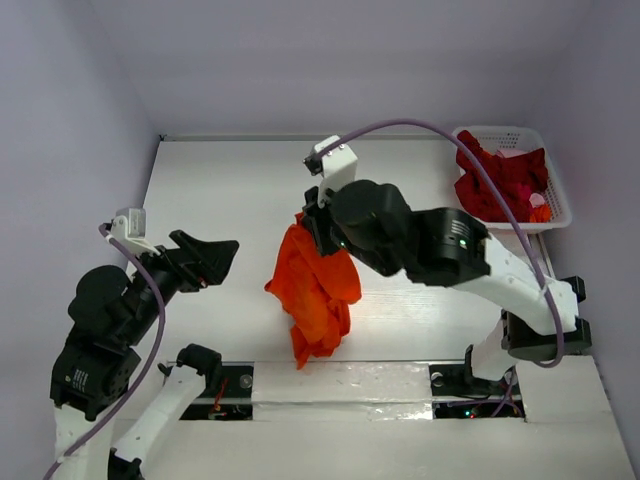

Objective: Fold and stack the t-shirts
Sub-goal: Move the tshirt to the center of the board

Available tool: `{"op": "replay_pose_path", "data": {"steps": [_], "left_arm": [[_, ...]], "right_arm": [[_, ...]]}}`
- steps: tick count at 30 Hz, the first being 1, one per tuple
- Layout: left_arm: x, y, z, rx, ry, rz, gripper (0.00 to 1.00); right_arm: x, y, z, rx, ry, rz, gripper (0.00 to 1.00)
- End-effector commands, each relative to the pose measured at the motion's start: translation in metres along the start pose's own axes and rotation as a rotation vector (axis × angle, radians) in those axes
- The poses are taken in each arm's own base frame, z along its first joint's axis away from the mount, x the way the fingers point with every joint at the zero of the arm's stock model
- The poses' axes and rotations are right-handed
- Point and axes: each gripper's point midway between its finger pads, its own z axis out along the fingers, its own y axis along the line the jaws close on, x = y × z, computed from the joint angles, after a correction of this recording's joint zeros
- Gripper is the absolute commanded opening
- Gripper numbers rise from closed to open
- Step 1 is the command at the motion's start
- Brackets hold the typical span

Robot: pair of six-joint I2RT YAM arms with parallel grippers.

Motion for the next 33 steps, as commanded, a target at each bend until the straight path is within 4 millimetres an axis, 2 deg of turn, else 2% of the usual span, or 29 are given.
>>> {"op": "replay_pose_path", "data": {"steps": [1, 3, 4, 5, 7, 8, 9, 10, 12, 13, 14, 15, 17, 18, 21, 22, 23, 25, 26, 33], "left_arm": [[-0.006, -0.003, 0.006, 0.003, -0.011, -0.007, 0.99], [-0.004, -0.004, 0.008, 0.009, 0.0, -0.01, 0.99], [-0.004, -0.004, 0.008, 0.011, -0.003, -0.01, 0.99], [-0.004, -0.005, 0.009, 0.011, -0.003, -0.01, 0.99], [-0.005, -0.005, 0.009, 0.01, -0.004, -0.009, 0.99], [-0.005, -0.006, 0.009, 0.012, -0.002, -0.007, 0.99], [-0.005, -0.006, 0.011, 0.011, 0.003, -0.006, 0.99], [-0.005, -0.006, 0.011, 0.012, 0.006, -0.006, 0.99], [-0.002, -0.007, 0.012, 0.019, 0.02, -0.006, 0.99], [-0.002, -0.008, 0.012, 0.021, 0.022, -0.009, 0.99], [-0.001, -0.008, 0.012, 0.025, 0.027, -0.011, 0.99], [-0.001, -0.008, 0.012, 0.026, 0.028, -0.009, 0.99], [0.0, -0.008, 0.012, 0.025, 0.027, -0.005, 0.99], [0.001, -0.005, 0.014, 0.016, 0.031, -0.004, 0.99], [0.008, 0.0, 0.019, 0.005, 0.048, -0.001, 0.99], [0.01, 0.001, 0.02, 0.005, 0.054, -0.001, 0.99], [0.011, 0.002, 0.021, 0.005, 0.057, -0.001, 0.99], [0.015, 0.003, 0.024, 0.007, 0.067, -0.005, 0.99], [0.015, 0.002, 0.024, 0.009, 0.068, -0.007, 0.99], [0.02, 0.005, 0.026, 0.007, 0.082, -0.012, 0.99]], "right_arm": [[-0.017, -0.026, 0.018, 0.006, -0.05, 0.177, 0.0], [-0.003, -0.034, 0.036, 0.029, -0.008, 0.163, 0.0], [0.0, -0.037, 0.043, 0.032, 0.004, 0.162, 0.0], [0.001, -0.051, 0.052, 0.065, 0.009, 0.167, 0.0], [0.007, -0.059, 0.071, 0.067, 0.03, 0.175, 0.0], [0.006, -0.078, 0.081, 0.102, 0.032, 0.19, 0.0], [0.008, -0.084, 0.089, 0.108, 0.04, 0.194, 0.0], [0.016, -0.085, 0.105, 0.088, 0.07, 0.192, 0.0], [0.027, -0.102, 0.127, 0.111, 0.103, 0.186, 0.0], [0.034, -0.103, 0.136, 0.1, 0.13, 0.178, 0.0], [0.047, -0.11, 0.156, 0.117, 0.166, 0.162, 0.0], [0.054, -0.108, 0.165, 0.115, 0.188, 0.154, 0.0], [0.064, -0.119, 0.184, 0.124, 0.215, 0.153, 0.0], [0.078, -0.13, 0.201, 0.143, 0.244, 0.157, 0.0], [0.095, -0.155, 0.227, 0.17, 0.276, 0.221, 0.0], [0.1, -0.161, 0.232, 0.153, 0.29, 0.248, 0.0], [0.101, -0.184, 0.237, 0.183, 0.287, 0.282, 0.0], [0.113, -0.201, 0.248, 0.185, 0.314, 0.32, 0.0], [0.114, -0.218, 0.25, 0.212, 0.313, 0.333, 0.0], [0.122, -0.282, 0.258, 0.329, 0.301, 0.355, 0.0]]}}
